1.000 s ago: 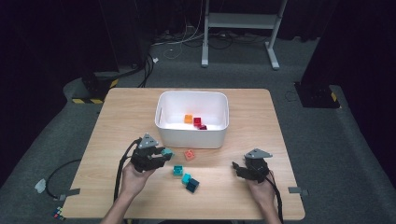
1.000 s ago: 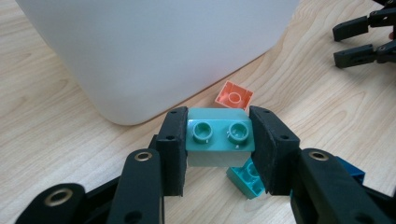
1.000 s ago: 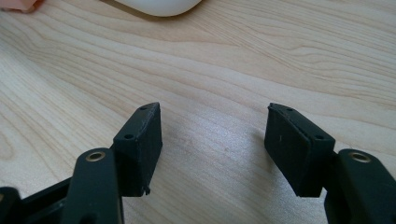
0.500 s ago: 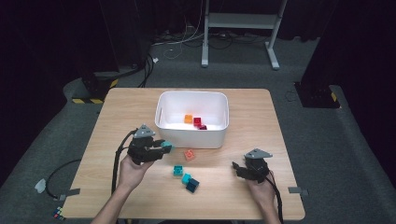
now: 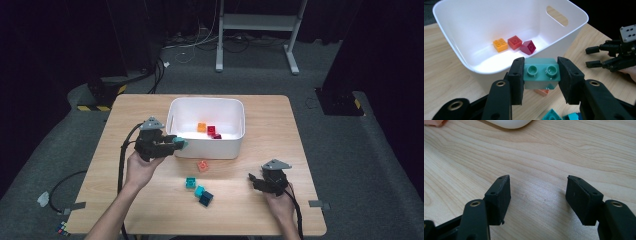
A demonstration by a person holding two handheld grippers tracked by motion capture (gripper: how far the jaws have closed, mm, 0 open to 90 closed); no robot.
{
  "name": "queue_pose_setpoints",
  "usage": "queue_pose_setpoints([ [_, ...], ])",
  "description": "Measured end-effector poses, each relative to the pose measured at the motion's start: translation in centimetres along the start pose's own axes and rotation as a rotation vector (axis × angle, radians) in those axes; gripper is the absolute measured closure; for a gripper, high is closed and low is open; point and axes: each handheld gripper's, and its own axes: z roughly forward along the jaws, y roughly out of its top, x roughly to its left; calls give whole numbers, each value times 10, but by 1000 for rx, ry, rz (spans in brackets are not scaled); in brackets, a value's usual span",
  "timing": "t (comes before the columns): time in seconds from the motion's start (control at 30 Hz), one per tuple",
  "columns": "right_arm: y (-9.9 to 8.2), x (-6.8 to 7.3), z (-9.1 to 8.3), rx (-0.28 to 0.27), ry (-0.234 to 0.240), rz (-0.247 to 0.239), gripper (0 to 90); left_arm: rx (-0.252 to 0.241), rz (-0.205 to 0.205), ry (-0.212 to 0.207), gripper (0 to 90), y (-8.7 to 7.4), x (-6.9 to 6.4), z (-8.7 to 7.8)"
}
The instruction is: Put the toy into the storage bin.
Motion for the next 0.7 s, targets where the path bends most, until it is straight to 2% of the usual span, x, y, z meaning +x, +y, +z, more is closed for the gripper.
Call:
queue_pose_setpoints([
  [0.17, 0, 0, 0, 0, 0, 1, 367, -8, 9, 5, 587, 13, 2, 0],
  [0.37, 0, 0, 0, 0, 0, 0, 367, -8, -4, 1, 587, 28, 9, 3],
  [0.7, 0, 0, 0, 0, 0, 0, 367, 1, -22, 27, 586, 38, 19, 11],
])
